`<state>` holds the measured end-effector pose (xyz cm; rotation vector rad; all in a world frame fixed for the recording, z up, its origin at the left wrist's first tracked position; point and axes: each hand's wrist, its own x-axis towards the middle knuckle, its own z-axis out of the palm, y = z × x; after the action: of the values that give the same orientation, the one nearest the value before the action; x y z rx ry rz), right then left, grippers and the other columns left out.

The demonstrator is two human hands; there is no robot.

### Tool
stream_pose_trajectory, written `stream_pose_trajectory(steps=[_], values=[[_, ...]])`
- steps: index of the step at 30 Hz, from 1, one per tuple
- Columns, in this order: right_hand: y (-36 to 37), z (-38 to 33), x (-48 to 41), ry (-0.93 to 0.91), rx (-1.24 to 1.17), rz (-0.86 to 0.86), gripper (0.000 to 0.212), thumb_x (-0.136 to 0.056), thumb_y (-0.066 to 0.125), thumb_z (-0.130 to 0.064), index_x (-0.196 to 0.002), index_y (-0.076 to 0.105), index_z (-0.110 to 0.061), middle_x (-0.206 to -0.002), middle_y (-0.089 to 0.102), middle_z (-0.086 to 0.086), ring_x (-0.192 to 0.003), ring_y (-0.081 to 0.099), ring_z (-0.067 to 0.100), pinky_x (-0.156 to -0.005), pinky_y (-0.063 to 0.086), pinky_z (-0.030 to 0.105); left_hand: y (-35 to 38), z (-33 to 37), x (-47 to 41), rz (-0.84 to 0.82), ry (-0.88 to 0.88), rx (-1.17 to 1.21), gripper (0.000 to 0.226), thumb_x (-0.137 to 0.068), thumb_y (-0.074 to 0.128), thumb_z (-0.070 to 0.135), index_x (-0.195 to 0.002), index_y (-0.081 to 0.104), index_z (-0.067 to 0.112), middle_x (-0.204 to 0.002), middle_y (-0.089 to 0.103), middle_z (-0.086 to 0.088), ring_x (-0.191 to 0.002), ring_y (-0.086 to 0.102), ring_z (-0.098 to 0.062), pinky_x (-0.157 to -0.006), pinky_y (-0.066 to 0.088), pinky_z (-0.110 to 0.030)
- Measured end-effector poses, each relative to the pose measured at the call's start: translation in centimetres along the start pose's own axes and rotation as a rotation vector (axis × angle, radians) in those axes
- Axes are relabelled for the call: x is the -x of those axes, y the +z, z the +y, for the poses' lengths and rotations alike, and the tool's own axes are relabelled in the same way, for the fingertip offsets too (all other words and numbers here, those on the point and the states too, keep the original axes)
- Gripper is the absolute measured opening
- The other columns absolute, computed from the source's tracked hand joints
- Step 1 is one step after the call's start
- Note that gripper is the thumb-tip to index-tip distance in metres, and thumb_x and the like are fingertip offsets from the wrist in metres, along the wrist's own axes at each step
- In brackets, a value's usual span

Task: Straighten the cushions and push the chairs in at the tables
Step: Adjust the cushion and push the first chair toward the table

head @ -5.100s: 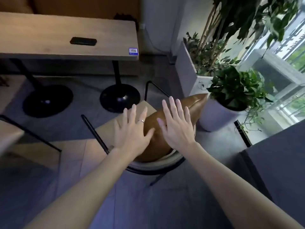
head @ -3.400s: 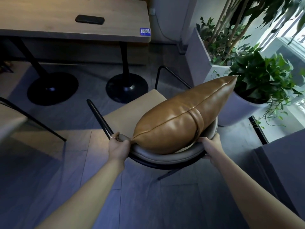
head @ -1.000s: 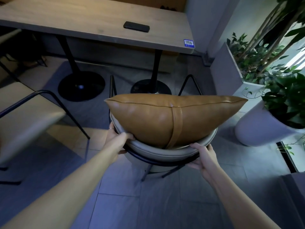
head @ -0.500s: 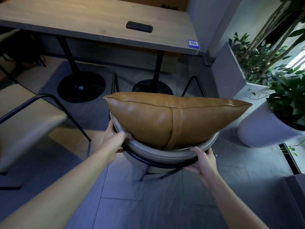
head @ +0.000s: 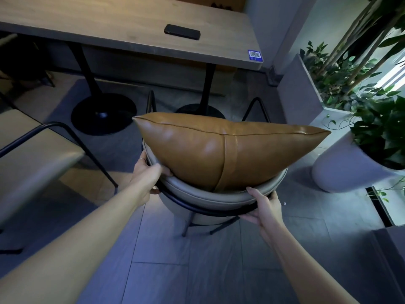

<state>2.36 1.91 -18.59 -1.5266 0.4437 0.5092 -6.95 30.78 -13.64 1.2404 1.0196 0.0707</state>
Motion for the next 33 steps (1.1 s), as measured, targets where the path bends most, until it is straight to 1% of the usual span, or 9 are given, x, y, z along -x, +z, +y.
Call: stream_pose_trajectory(steps=[4, 10, 13, 16, 22, 24, 28, 31, 33], values=[[1.4, -0.3, -0.5, 0.05, 0.004, 0.014, 0.103, -0.079, 0.085, -0.028, -0.162, 0.024, -0.023, -0.146, 0.058, 0.009, -0.105, 0.071, 0.04, -0.074, 0.066, 0.053, -0.4, 0.9, -1.0, -0.001, 0.015, -0.003, 0.084, -0.071, 0.067, -0.009, -0.136, 0.048, 0.041, -0.126, 0.064, -0.006, -0.112, 0.057, -0.038, -0.089, 0.056, -0.056], [3.6, -1.1, -1.2, 0.059, -0.003, 0.03, 0.135, -0.046, 0.088, -0.044, -0.162, 0.022, -0.027, -0.152, 0.052, 0.008, -0.113, 0.067, 0.047, -0.069, 0.067, 0.052, -1.0, 2.3, -2.6, -0.019, 0.036, 0.001, 0.079, -0.072, 0.069, -0.011, -0.122, 0.047, 0.047, -0.114, 0.064, 0.003, -0.113, 0.056, -0.037, -0.095, 0.053, -0.059], [4.5, -1.6, -1.8, 0.057, -0.017, 0.032, 0.138, -0.043, 0.088, -0.046, -0.162, 0.021, -0.027, -0.153, 0.051, 0.009, -0.112, 0.067, 0.048, -0.072, 0.066, 0.056, -1.1, 3.1, -3.6, -0.014, 0.015, 0.019, 0.077, -0.07, 0.069, -0.011, -0.115, 0.054, 0.049, -0.119, 0.064, 0.001, -0.117, 0.055, -0.039, -0.094, 0.054, -0.059], [5.6, -2.2, -2.4, 0.05, -0.015, 0.037, 0.139, -0.042, 0.088, -0.048, -0.163, 0.02, -0.029, -0.154, 0.05, 0.006, -0.117, 0.065, 0.047, -0.072, 0.066, 0.056, -1.2, 4.0, -4.8, -0.008, 0.008, 0.026, 0.066, -0.071, 0.069, -0.012, -0.094, 0.058, 0.049, -0.114, 0.064, 0.004, -0.118, 0.055, -0.039, -0.096, 0.054, -0.06], [7.4, -3.4, -4.1, 0.06, -0.019, 0.052, 0.116, -0.071, 0.088, -0.036, -0.164, 0.018, -0.025, -0.16, 0.042, 0.006, -0.134, 0.054, 0.041, -0.074, 0.065, 0.058, -0.9, 5.8, -7.3, 0.01, 0.039, 0.034, 0.059, -0.073, 0.068, -0.012, -0.096, 0.061, 0.042, -0.102, 0.065, 0.01, -0.113, 0.057, -0.035, -0.085, 0.055, -0.049], [8.1, -3.9, -4.8, 0.066, -0.018, 0.056, 0.125, -0.063, 0.089, -0.04, -0.164, 0.018, -0.025, -0.162, 0.04, 0.006, -0.134, 0.054, 0.043, -0.071, 0.065, 0.058, -0.8, 6.3, -8.1, 0.021, 0.049, 0.03, 0.056, -0.074, 0.069, -0.011, -0.091, 0.058, 0.041, -0.101, 0.064, 0.009, -0.112, 0.057, -0.035, -0.086, 0.056, -0.051], [9.1, -4.7, -6.4, 0.07, -0.02, 0.065, 0.117, -0.072, 0.088, -0.036, -0.164, 0.017, -0.024, -0.162, 0.039, 0.007, -0.135, 0.052, 0.044, -0.069, 0.065, 0.058, -0.6, 7.0, -10.3, 0.044, 0.073, 0.068, 0.064, -0.074, 0.072, -0.008, -0.113, 0.054, 0.04, -0.109, 0.062, 0.006, -0.115, 0.056, -0.035, -0.093, 0.055, -0.057], [9.8, -5.3, -7.5, 0.074, -0.035, 0.068, 0.108, -0.08, 0.086, -0.033, -0.164, 0.018, -0.023, -0.16, 0.042, 0.007, -0.134, 0.054, 0.044, -0.071, 0.065, 0.059, -0.5, 7.7, -11.6, 0.062, 0.073, 0.094, 0.089, -0.072, 0.075, -0.006, -0.144, 0.046, 0.036, -0.13, 0.06, -0.001, -0.119, 0.056, -0.035, -0.093, 0.055, -0.058], [10.3, -5.7, -8.1, 0.071, -0.039, 0.068, 0.105, -0.082, 0.086, -0.032, -0.163, 0.02, -0.022, -0.157, 0.046, 0.006, -0.133, 0.055, 0.043, -0.07, 0.065, 0.059, -0.4, 8.2, -12.4, 0.062, 0.08, 0.098, 0.098, -0.07, 0.077, -0.005, -0.151, 0.041, 0.036, -0.139, 0.058, -0.002, -0.122, 0.055, -0.037, -0.093, 0.055, -0.059]])
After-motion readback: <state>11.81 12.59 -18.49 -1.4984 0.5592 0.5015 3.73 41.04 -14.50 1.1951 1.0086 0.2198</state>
